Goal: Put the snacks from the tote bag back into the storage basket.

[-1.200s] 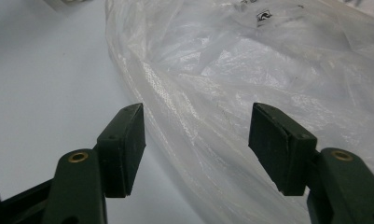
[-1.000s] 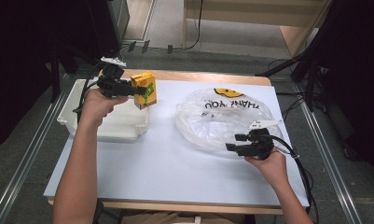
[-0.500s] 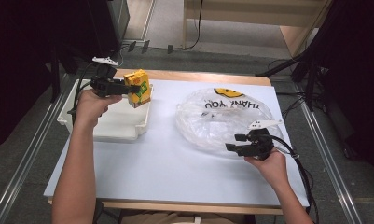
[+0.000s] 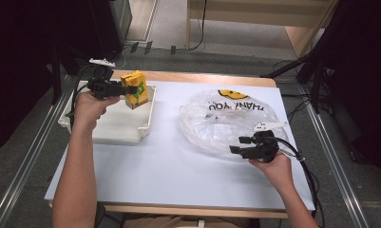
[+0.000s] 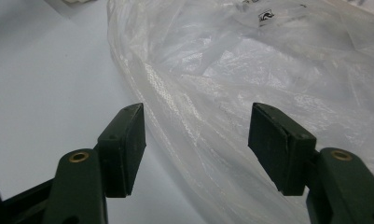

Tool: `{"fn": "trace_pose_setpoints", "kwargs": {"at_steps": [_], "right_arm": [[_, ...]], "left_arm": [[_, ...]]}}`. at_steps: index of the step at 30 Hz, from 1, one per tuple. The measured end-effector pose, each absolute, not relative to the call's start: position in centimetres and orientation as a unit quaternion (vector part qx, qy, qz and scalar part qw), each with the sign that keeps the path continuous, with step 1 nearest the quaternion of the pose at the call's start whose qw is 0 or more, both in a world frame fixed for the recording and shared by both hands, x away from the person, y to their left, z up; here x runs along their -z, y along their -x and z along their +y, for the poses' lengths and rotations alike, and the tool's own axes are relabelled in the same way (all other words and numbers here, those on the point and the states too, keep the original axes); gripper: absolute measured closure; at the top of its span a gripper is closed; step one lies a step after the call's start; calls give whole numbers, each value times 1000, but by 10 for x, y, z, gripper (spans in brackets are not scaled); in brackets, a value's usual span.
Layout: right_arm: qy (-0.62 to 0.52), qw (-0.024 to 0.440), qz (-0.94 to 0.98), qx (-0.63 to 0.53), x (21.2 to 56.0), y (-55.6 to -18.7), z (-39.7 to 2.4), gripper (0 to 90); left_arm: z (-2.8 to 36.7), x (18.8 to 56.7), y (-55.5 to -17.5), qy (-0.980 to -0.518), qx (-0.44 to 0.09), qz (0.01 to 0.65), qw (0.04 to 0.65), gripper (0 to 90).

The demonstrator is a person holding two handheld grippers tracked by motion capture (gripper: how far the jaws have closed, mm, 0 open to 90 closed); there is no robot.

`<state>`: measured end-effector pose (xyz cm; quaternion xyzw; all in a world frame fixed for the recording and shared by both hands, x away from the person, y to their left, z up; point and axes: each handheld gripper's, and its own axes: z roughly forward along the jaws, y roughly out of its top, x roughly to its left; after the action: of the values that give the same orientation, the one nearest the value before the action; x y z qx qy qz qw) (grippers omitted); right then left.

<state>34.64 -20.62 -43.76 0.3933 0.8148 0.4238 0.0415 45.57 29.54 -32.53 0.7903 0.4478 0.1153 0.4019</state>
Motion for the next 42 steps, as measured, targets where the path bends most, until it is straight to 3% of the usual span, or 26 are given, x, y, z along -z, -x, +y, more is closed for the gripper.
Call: {"fn": "trace_pose_setpoints", "kwargs": {"at_steps": [42], "right_arm": [[-389,49,820,-417,438,-342,-204,378]], "left_arm": [[283,380,-484,-787,-121,476,374,521]]}}
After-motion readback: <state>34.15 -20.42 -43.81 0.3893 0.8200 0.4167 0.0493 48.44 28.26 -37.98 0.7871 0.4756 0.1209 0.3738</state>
